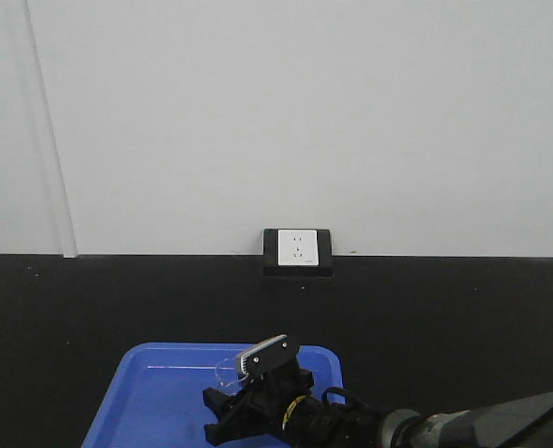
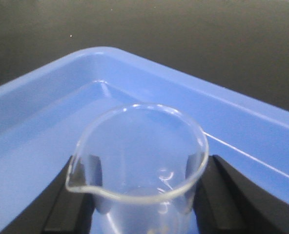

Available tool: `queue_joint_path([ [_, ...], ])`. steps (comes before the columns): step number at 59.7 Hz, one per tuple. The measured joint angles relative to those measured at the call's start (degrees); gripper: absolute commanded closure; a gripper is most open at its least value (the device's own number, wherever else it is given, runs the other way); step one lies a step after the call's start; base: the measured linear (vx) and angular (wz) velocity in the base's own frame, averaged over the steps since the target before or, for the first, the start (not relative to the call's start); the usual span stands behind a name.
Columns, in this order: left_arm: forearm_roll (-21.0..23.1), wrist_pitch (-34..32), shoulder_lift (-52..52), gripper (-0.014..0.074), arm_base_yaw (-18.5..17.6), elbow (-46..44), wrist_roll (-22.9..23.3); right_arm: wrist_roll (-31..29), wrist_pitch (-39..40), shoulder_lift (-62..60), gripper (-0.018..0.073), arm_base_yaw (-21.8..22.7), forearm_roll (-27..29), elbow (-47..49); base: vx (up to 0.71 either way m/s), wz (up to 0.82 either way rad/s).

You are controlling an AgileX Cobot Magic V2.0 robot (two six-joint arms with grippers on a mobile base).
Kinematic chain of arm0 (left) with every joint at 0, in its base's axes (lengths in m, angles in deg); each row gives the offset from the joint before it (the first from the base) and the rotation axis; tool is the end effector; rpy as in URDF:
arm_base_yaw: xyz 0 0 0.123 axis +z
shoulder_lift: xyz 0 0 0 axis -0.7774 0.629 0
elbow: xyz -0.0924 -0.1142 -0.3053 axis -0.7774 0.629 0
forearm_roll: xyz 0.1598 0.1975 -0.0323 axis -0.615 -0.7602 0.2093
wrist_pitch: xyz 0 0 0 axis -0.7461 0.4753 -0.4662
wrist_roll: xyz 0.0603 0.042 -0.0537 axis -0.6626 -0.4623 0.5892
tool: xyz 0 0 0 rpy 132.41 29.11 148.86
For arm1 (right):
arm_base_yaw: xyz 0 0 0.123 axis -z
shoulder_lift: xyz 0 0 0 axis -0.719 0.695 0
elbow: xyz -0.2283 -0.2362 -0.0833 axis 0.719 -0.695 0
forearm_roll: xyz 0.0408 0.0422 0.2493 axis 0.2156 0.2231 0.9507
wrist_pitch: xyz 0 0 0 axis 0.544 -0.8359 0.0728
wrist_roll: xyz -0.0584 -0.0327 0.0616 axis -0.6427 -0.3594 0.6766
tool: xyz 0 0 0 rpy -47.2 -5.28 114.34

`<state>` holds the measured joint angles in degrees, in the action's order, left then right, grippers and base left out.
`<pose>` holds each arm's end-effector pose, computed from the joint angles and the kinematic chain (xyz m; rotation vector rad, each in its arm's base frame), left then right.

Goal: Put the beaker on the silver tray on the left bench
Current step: 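Close the right gripper around the beaker and lift it from the tray, then raise the held beaker with the right gripper and pull it back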

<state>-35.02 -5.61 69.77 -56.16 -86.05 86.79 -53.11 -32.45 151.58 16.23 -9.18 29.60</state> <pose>0.0024 0.0038 0.1671 0.1777 1.8792 0.0691 0.4365 0.2710 0.1408 -0.5650 1.8695 0.5996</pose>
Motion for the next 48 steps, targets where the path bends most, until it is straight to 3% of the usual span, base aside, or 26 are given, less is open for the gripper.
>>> queue_joint_path([
  [23, 0.0, 0.0, 0.0, 0.0595, 0.0, 0.0, 0.0, 2.62, -25.5, -31.62, 0.0573, 0.75, -0.63, -17.62, 0.0, 0.0],
  [34, 0.0, 0.0, 0.0, 0.0595, 0.0, 0.0, 0.0, 2.57, -31.03, -51.57, 0.0573, 3.65, -0.63, -30.13, 0.0, 0.0],
  [48, 0.0, 0.0, 0.0, 0.0595, 0.0, 0.0, 0.0, 1.74, -32.44, -74.92, 0.0573, 9.31, -0.63, -45.91, 0.0, 0.0],
])
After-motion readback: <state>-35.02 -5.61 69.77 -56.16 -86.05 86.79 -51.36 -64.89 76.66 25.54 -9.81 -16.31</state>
